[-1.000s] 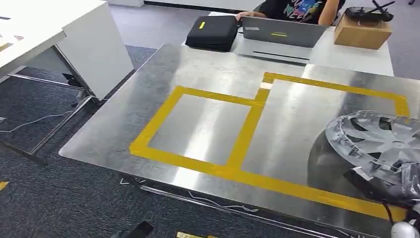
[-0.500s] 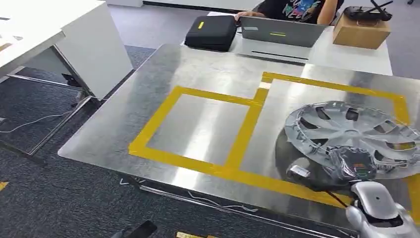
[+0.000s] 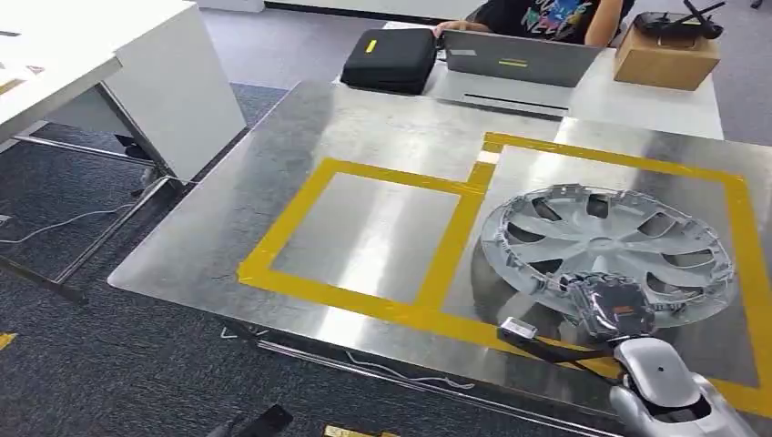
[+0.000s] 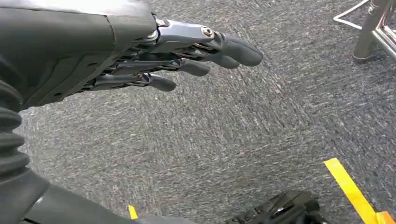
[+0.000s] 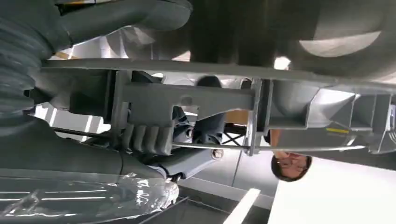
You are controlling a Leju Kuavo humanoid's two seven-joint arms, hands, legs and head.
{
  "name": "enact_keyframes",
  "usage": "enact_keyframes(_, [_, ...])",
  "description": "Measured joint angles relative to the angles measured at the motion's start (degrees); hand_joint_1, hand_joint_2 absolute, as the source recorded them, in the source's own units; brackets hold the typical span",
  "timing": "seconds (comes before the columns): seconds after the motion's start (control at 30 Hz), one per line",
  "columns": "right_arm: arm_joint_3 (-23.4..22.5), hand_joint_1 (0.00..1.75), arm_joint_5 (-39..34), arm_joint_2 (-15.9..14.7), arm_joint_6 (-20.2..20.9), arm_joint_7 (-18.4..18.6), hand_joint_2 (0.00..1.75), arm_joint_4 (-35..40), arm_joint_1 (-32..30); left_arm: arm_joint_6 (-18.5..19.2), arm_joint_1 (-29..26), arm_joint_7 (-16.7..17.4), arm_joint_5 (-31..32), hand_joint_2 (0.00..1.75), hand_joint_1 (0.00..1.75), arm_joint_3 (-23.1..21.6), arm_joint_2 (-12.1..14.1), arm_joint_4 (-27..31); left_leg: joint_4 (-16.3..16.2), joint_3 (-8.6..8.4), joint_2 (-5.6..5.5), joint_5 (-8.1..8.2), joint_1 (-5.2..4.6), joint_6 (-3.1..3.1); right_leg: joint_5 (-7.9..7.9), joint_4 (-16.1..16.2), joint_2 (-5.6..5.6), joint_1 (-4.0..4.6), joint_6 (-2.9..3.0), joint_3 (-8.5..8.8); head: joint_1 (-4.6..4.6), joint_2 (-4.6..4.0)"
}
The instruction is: Take the parts from the cabinet and place them on the table.
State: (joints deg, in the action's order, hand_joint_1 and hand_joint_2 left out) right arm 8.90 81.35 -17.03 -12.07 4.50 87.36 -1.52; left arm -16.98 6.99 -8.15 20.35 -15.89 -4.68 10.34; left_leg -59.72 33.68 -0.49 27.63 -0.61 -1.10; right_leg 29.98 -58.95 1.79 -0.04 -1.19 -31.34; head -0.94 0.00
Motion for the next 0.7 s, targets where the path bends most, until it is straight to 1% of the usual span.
enact_keyframes(0.23, [-0.09, 0.00, -0.37, -0.22, -0.33, 0.26, 1.75, 0.00, -0.34, 0.00, -0.02, -0.31, -0.02, 1.75, 0.00, 0.00, 0.00, 0.00, 0.00, 0.00, 0.00, 0.00, 0.00, 0.00, 0.00, 0.00, 0.00, 0.00, 0.00, 0.00, -0.02, 0.00])
enact_keyframes(0.3, [-0.74, 0.00, -1.25, -0.61, -1.07, 0.63, 1.75, 0.00, -1.26, -0.07, -0.06, -1.25, -0.31, 1.75, 0.00, 0.07, 0.02, 0.00, 0.00, 0.01, -0.03, 0.00, -0.02, -0.01, 0.00, 0.01, -0.04, -0.01, 0.00, 0.00, -0.02, 0.00])
enact_keyframes(0.33, [-2.03, 0.00, -1.70, -0.89, -1.38, 0.92, 1.75, 0.02, -3.00, -0.24, -0.14, -1.66, -0.61, 1.75, 0.00, 0.30, 0.11, 0.00, 0.00, 0.07, -0.04, 0.01, -0.04, -0.01, 0.00, 0.01, -0.05, -0.01, -0.01, 0.01, -0.02, 0.00])
enact_keyframes(0.37, [-3.06, 0.00, -1.83, -1.07, -1.42, 0.92, 1.75, 0.11, -4.68, -0.35, -0.26, -1.79, -0.63, 0.00, 0.00, 0.39, 0.22, 0.00, 0.00, 0.15, -0.02, 0.01, -0.05, -0.01, 0.00, 0.01, 0.02, -0.02, -0.01, -0.09, 0.00, 0.00])
enact_keyframes(0.43, [-3.91, 0.00, -1.97, -1.09, -1.42, 1.44, 1.75, 0.13, -5.64, -0.35, -0.30, -1.81, -0.66, 0.00, 0.00, 0.44, 0.26, 0.00, 0.00, 0.14, -0.02, 0.00, -0.04, -0.01, -0.01, 0.01, -0.01, -0.03, 0.00, -0.12, 0.00, 0.00])
enact_keyframes(0.47, [-6.23, 0.00, -3.02, -0.74, -0.65, 3.56, 1.75, 2.41, -7.75, -0.53, -0.53, -2.21, -1.18, 0.00, 0.00, 0.96, 0.28, 0.00, 0.00, 0.17, -0.04, 0.01, -0.04, -0.01, 0.00, 0.01, -0.03, -0.03, 0.00, -0.12, 0.00, 0.00])
enact_keyframes(0.6, [-7.74, 0.00, -8.75, 1.14, 0.94, 2.75, 1.75, 7.26, -10.49, -0.77, -0.95, -3.15, -1.92, 0.00, 0.00, 2.14, 0.33, 0.00, 0.01, 0.22, -0.04, 0.01, -0.03, -0.01, 0.01, 0.01, -0.03, -0.02, 0.00, -0.18, -0.02, 0.00])
enact_keyframes(0.63, [-7.85, 0.00, -11.68, 1.69, 1.95, 1.81, 1.75, 8.51, -10.99, -0.92, -1.10, -3.32, -2.19, 0.00, 0.00, 2.38, 0.35, 0.00, 0.02, 0.22, -0.03, 0.01, -0.03, -0.01, 0.01, 0.01, 0.00, -0.02, 0.00, -0.19, 0.02, 0.00])
enact_keyframes(0.7, [-7.89, 0.00, -21.02, 2.73, 4.43, -0.54, 1.75, 11.44, -11.96, -1.25, -1.42, -4.13, -2.82, 0.00, 0.00, 3.10, 0.39, 0.00, 0.02, 0.22, -0.02, 0.01, -0.01, -0.01, 0.02, 0.01, -0.01, -0.01, 0.02, -0.21, -0.02, 0.00])
